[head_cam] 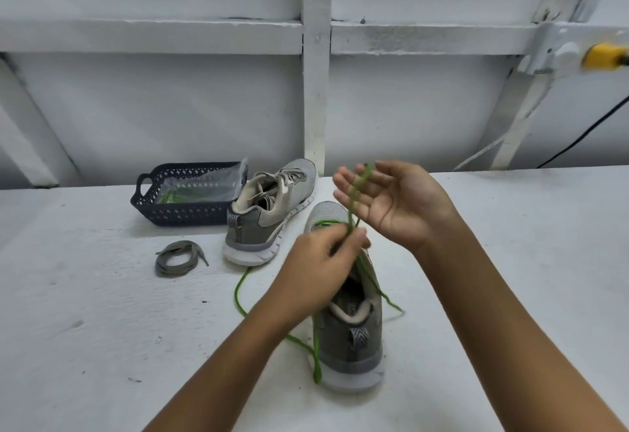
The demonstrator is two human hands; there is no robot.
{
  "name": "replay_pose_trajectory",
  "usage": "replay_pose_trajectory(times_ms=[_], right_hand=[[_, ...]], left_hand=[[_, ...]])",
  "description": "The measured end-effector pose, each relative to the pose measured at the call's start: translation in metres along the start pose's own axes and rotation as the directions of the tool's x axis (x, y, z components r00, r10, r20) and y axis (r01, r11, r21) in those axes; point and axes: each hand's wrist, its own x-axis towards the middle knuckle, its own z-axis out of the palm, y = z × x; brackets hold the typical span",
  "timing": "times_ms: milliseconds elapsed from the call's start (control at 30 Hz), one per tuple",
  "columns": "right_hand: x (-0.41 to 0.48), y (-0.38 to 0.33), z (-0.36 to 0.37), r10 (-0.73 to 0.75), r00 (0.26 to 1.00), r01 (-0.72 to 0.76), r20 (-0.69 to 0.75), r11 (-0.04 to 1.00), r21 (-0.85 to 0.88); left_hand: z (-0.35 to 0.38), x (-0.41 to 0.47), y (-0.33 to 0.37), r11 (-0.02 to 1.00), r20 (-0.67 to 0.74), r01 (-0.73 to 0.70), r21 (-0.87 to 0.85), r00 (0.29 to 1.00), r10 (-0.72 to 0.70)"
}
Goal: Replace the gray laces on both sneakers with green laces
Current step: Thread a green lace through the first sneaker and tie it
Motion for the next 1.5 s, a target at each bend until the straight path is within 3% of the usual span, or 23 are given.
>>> replay_pose_trajectory(times_ms=[100,200,367,567,667,767,900,1000,1100,1200,1400,1500], right_hand=[[0.0,0.015,-0.017,0.075,0.997,-0.07,0.025,0.985,-0.155],[-0.006,0.031,-0.025,0.172,0.981,-0.137,0.088,0.941,-0.31],[-0.013,0.042,-0.028,0.112,0.986,-0.05,0.122,0.903,-0.426],[-0.018,0.04,-0.04,0.147,0.978,-0.077,0.15,0.916,-0.394],[-0.019,0.038,-0.046,0.148,0.978,-0.086,0.15,0.931,-0.355],[-0.019,0.03,-0.053,0.092,0.991,-0.052,0.101,0.937,-0.345],[-0.017,0.022,-0.065,-0.12,0.992,0.093,-0.025,0.867,-0.49],[-0.015,0.024,-0.074,-0.275,0.958,0.172,-0.079,0.773,-0.611],[-0.011,0.03,-0.079,-0.346,0.93,0.175,-0.123,0.712,-0.68],[-0.009,0.038,-0.082,-0.398,0.904,0.162,-0.157,0.657,-0.736],[-0.005,0.052,-0.077,-0.43,0.886,0.229,-0.176,0.735,-0.639],[-0.001,0.058,-0.077,-0.454,0.875,0.25,-0.168,0.721,-0.646]], left_hand=[[-0.023,0.016,0.013,0.919,-0.082,0.115,-0.378,0.984,-0.157],[-0.044,0.039,0.013,0.805,-0.074,0.161,-0.571,0.967,-0.245],[-0.063,0.067,0.007,0.751,-0.038,0.274,-0.601,0.929,-0.369],[-0.07,0.085,-0.004,0.654,-0.029,0.315,-0.688,0.888,-0.458],[-0.067,0.085,-0.009,0.695,-0.011,0.375,-0.614,0.876,-0.483],[-0.053,0.075,-0.015,0.806,-0.012,0.478,-0.349,0.858,-0.514],[-0.016,0.045,-0.026,0.936,-0.185,0.349,0.055,0.924,-0.334],[0.01,0.027,-0.033,0.933,-0.13,0.257,0.253,0.965,-0.23],[0.021,0.021,-0.031,0.863,-0.083,0.296,0.409,0.954,-0.288],[0.021,0.021,-0.029,0.846,-0.048,0.304,0.438,0.948,-0.316],[0.02,0.024,-0.039,0.924,-0.029,0.342,0.17,0.939,-0.342],[0.019,0.025,-0.044,0.93,-0.022,0.349,0.119,0.937,-0.349]])
